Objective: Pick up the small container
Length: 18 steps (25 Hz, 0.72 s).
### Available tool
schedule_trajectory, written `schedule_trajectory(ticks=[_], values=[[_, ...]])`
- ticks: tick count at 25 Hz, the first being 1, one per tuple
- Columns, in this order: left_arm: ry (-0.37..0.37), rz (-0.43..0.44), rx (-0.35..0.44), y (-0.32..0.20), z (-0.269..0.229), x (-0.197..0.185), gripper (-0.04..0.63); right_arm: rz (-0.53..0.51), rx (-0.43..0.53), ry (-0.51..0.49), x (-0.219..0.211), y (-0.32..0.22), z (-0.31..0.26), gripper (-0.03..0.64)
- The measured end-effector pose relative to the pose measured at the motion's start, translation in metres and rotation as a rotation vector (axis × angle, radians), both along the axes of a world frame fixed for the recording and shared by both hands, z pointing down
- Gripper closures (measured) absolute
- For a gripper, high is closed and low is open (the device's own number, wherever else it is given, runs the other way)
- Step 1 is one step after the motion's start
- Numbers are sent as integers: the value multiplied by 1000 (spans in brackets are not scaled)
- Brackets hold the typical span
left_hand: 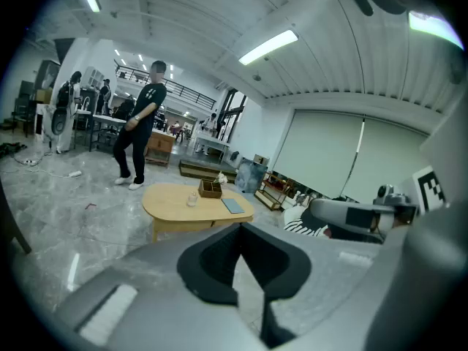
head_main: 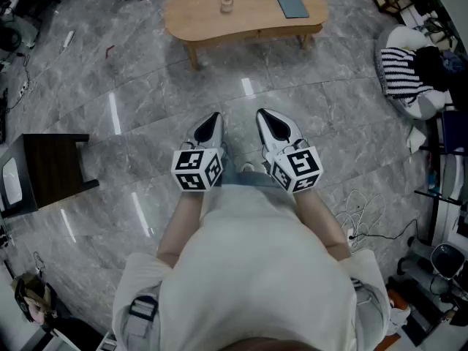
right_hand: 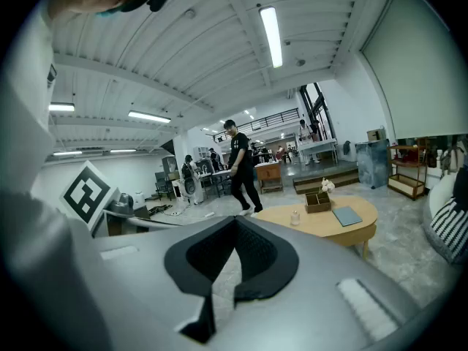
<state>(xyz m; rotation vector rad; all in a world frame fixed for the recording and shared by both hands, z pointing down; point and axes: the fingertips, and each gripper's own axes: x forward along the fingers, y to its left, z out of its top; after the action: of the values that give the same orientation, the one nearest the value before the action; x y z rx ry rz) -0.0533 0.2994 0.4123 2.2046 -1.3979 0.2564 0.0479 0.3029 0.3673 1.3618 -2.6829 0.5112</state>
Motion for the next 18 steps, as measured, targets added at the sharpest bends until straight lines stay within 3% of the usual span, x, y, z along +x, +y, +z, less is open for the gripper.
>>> schedule_trajectory(ticks=[6, 18], values=[[42, -36, -16, 31, -16, 10, 594, -5, 15, 1, 24, 29, -13, 618], [27, -20, 28, 45, -23, 26, 594, -11, 48, -19, 29, 39, -19, 618]])
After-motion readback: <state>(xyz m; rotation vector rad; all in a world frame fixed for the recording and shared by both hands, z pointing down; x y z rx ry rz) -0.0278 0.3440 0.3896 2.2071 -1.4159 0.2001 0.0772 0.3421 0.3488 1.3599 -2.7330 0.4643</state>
